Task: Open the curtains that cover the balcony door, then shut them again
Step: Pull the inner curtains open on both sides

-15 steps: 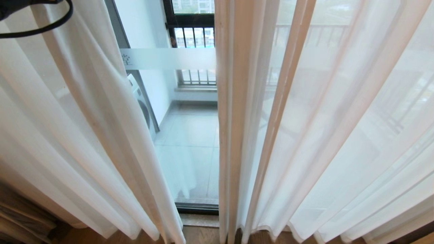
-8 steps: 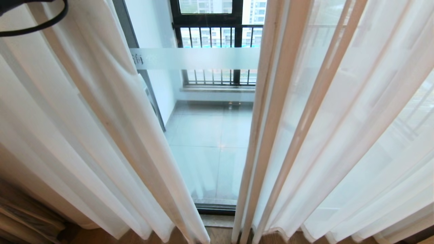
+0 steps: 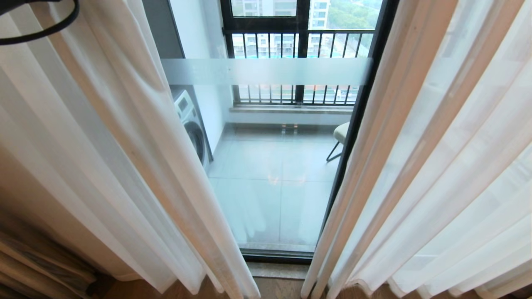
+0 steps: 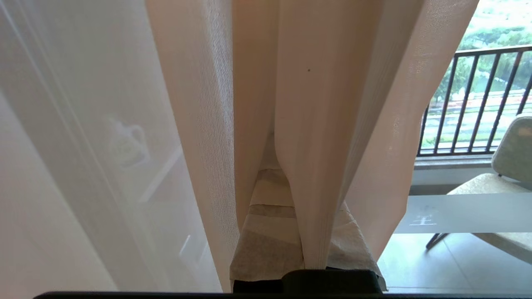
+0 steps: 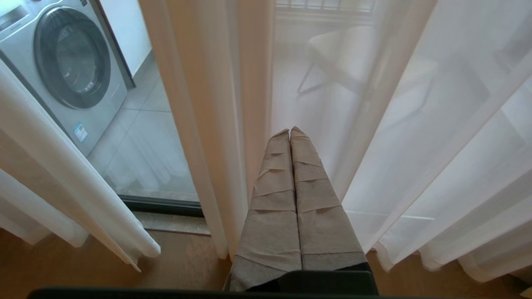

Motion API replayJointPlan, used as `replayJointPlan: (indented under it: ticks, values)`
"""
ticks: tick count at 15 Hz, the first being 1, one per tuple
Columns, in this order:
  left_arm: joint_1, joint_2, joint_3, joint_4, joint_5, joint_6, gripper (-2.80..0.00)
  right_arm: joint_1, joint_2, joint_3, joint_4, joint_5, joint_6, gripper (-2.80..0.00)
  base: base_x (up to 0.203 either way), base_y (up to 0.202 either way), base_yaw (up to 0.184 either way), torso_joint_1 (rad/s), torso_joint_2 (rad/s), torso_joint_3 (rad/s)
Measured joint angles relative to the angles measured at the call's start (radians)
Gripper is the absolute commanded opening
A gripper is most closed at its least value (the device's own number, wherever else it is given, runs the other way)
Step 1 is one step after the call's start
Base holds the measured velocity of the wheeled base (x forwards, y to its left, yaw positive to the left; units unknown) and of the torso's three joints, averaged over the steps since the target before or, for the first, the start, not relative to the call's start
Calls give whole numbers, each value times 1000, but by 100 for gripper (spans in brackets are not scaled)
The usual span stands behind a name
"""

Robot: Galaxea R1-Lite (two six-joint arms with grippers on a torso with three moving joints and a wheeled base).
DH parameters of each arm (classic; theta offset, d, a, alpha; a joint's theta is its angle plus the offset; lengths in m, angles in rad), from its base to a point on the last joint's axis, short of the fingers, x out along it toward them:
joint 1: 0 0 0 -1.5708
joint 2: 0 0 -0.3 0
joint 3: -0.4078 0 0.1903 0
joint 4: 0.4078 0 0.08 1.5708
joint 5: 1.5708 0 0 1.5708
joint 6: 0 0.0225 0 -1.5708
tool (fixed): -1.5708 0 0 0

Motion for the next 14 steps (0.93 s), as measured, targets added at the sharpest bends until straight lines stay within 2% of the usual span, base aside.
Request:
replayJointPlan:
  ticks: [8, 14]
  values:
    - [7, 6, -8, 0, 0, -20, -280, 0, 0, 0, 0, 0, 0, -280, 0, 190, 3, 2, 3, 2]
    - [51, 35, -66, -1, -54, -19, -280, 0, 0, 0, 0, 0, 0, -280, 0, 189, 1, 5, 4, 2]
